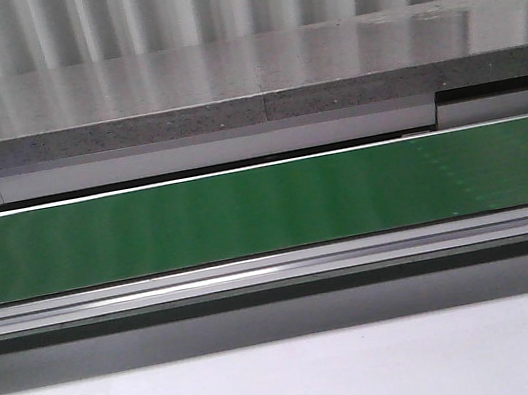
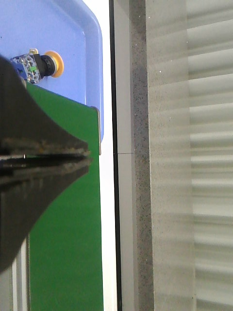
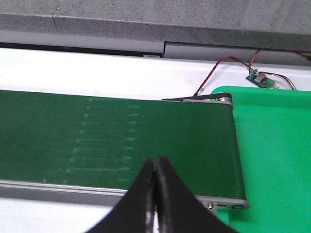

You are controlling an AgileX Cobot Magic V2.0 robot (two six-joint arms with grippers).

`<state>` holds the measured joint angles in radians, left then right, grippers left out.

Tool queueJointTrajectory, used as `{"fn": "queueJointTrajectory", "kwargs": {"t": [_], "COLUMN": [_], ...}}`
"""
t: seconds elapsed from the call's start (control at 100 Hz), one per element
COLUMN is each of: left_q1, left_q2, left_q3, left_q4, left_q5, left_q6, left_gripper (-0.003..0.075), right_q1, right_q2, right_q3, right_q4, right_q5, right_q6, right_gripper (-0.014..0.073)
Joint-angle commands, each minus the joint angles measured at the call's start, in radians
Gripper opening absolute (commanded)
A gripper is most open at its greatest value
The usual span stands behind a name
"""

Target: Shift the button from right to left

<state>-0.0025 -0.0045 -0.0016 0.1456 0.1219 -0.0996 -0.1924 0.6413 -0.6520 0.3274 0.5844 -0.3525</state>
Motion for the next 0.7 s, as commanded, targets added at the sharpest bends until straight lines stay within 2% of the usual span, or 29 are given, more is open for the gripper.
{"fn": "queueJointTrajectory", "kwargs": {"t": [0.0, 0.3, 0.42, 0.59, 0.69], "left_q1": [-0.008, -0.008, -0.008, -0.008, -0.008], "left_q2": [-0.036, -0.036, -0.036, -0.036, -0.036], "left_q3": [0.025, 0.025, 0.025, 0.025, 0.025], "left_q4": [0.0, 0.0, 0.0, 0.0, 0.0], "left_q5": [-0.086, -0.086, -0.086, -0.086, -0.086], "left_q6": [-0.013, -0.013, -0.013, -0.013, -0.013], "left_gripper": [-0.002, -0.002, -0.002, -0.002, -0.002], "right_q1": [0.001, 0.001, 0.001, 0.013, 0.046], "right_q2": [-0.002, -0.002, -0.002, -0.027, -0.069], "right_q3": [-0.024, -0.024, -0.021, 0.055, 0.139], "right_q4": [0.015, 0.015, 0.026, 0.025, -0.019], "right_q5": [-0.064, -0.064, -0.106, -0.251, -0.385], "right_q6": [-0.008, -0.008, -0.007, 0.016, 0.102], "right_gripper": [-0.0068, -0.0068, -0.0068, -0.0068, -0.0068]}}
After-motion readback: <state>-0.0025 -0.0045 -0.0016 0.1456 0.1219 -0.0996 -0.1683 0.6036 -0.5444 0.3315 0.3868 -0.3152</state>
